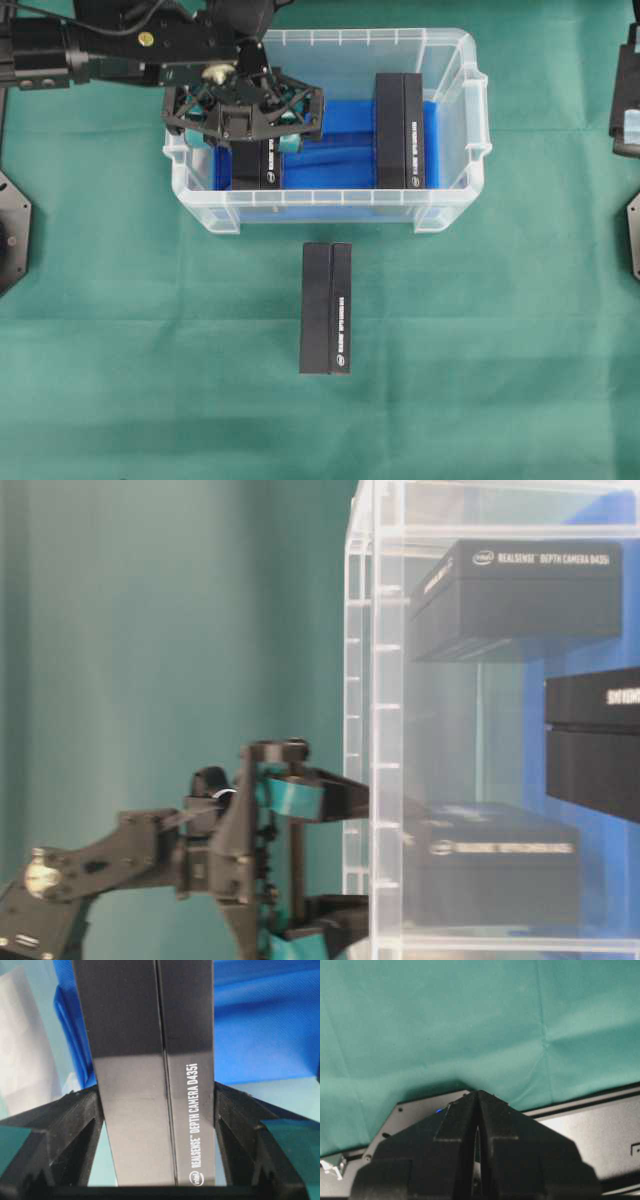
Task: Take the box out of the case with the left arm.
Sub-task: 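Lift the left box up out of the case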
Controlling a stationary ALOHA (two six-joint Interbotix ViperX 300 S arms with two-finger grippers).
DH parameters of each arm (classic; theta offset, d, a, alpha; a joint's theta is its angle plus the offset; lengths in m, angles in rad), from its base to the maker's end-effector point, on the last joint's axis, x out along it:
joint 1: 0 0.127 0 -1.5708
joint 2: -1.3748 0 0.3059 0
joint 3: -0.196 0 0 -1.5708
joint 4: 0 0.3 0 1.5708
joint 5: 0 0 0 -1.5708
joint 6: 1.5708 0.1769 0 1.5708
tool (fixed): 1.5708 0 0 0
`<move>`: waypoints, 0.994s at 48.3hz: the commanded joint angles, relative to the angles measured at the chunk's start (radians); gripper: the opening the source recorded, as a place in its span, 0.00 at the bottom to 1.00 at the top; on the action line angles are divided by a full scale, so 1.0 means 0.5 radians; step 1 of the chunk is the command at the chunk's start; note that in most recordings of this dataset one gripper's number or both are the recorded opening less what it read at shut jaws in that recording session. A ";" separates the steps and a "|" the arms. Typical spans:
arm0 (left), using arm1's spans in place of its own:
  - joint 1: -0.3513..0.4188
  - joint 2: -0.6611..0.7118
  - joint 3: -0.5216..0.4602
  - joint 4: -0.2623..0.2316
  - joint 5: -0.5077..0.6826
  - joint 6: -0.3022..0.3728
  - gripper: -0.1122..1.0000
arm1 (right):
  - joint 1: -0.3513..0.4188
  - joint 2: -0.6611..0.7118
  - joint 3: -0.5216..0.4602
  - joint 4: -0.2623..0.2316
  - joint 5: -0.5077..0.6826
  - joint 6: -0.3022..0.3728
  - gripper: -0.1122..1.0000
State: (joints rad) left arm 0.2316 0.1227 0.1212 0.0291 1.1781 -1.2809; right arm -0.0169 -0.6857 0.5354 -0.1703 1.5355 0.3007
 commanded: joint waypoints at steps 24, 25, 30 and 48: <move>0.009 -0.288 -0.500 0.006 0.460 -0.003 0.65 | -0.003 0.000 -0.018 -0.040 -0.009 -0.003 0.12; 0.009 -0.288 -0.518 0.006 0.485 0.000 0.65 | -0.003 -0.003 -0.018 -0.040 -0.009 -0.003 0.12; 0.009 -0.291 -0.638 0.006 0.601 0.006 0.65 | -0.003 0.000 -0.018 -0.043 -0.009 -0.003 0.12; 0.009 -0.285 -0.844 0.009 0.755 0.025 0.65 | -0.003 -0.003 -0.018 -0.043 -0.009 0.003 0.12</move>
